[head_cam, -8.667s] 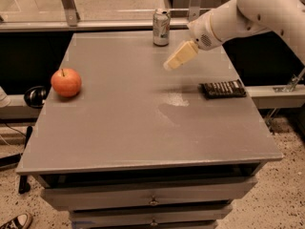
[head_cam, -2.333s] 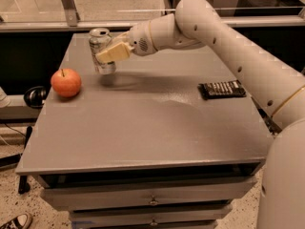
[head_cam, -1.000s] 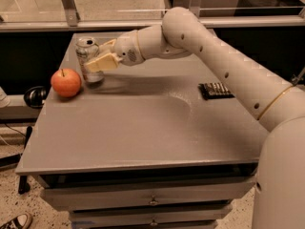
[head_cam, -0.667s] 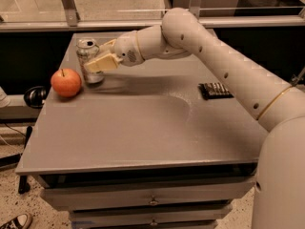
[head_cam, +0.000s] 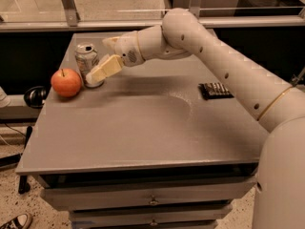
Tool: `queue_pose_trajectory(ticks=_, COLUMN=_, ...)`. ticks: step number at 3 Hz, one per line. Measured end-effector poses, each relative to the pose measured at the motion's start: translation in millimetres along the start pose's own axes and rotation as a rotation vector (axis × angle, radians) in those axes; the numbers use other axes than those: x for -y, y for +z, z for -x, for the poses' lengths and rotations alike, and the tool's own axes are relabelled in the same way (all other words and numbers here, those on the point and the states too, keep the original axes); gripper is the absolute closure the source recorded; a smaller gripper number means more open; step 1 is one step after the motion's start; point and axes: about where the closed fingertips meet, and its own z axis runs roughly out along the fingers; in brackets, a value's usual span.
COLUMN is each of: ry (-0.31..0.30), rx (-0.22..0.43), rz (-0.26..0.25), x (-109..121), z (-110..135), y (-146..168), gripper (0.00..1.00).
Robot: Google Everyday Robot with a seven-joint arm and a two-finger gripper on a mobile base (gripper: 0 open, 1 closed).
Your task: Move 7up can near apple
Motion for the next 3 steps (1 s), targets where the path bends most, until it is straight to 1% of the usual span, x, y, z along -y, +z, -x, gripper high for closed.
queue_pose_trajectory(ticks=1, ry=0.002, rx=-0.003, rz=-0.072, x=17, z=-2, y=-29, gripper=0.0)
queue_pose_trajectory(ticks=2, ry=-0.012, rx=0.02, rz=-0.206, x=47, z=4, y=-88, gripper=0.0)
queue_pose_trajectory(ticks=3, ry=0.001, rx=0.03, rz=-0.379, x=56, z=16, y=-151, gripper=0.0)
